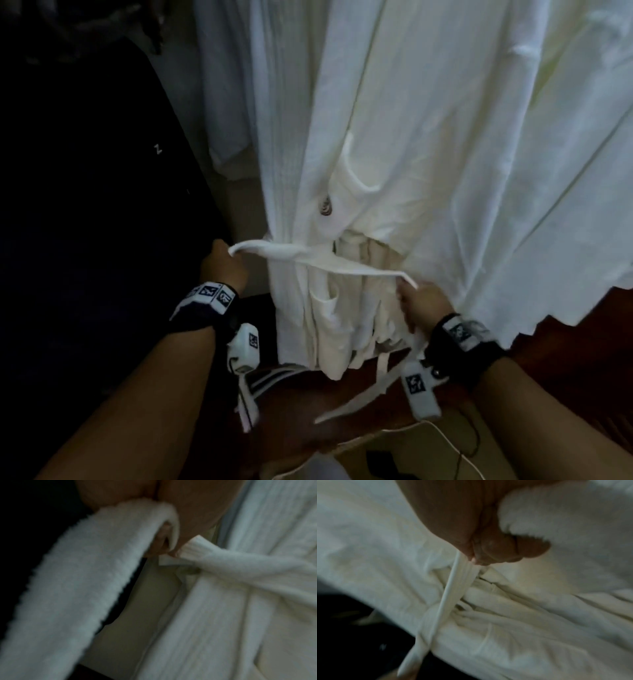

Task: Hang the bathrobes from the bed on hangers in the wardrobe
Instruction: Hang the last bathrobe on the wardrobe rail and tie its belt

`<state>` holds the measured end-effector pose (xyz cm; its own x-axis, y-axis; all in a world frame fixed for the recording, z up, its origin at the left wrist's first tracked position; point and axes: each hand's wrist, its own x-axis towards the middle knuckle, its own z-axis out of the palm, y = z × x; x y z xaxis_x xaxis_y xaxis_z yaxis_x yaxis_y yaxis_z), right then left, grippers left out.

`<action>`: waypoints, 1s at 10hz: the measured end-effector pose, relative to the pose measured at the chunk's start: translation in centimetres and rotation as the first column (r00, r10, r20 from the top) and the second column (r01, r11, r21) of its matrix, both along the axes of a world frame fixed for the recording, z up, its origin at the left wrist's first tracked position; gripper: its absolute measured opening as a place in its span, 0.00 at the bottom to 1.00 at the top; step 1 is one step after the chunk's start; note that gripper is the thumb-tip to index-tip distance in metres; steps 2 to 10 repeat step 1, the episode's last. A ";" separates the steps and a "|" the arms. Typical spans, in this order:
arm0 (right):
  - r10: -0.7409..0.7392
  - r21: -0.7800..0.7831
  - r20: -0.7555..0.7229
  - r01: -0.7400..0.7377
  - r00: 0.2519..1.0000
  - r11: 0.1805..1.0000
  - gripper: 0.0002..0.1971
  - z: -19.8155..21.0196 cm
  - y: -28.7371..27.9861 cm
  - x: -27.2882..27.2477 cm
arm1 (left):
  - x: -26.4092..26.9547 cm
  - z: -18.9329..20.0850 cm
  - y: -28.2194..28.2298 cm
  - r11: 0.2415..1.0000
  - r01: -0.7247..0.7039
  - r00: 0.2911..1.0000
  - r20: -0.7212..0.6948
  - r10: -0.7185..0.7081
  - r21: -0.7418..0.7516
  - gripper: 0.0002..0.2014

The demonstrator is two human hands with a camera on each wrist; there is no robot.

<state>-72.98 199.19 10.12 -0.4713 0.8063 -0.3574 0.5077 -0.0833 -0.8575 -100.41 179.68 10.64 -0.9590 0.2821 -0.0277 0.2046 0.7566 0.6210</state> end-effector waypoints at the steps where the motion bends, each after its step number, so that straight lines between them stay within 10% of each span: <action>1: 0.209 0.117 0.011 -0.209 0.978 0.971 0.08 -0.4 -1.5 0.7 | 0.4 0.4 0.6 0.998 0.038 0.999 0.023 -0.039 0.052 0.13; 10: 0.209 0.117 0.011 -0.209 0.978 0.971 0.08 -0.4 -1.5 0.7 | 0.4 0.4 0.6 0.998 0.038 0.999 0.023 -0.039 0.052 0.13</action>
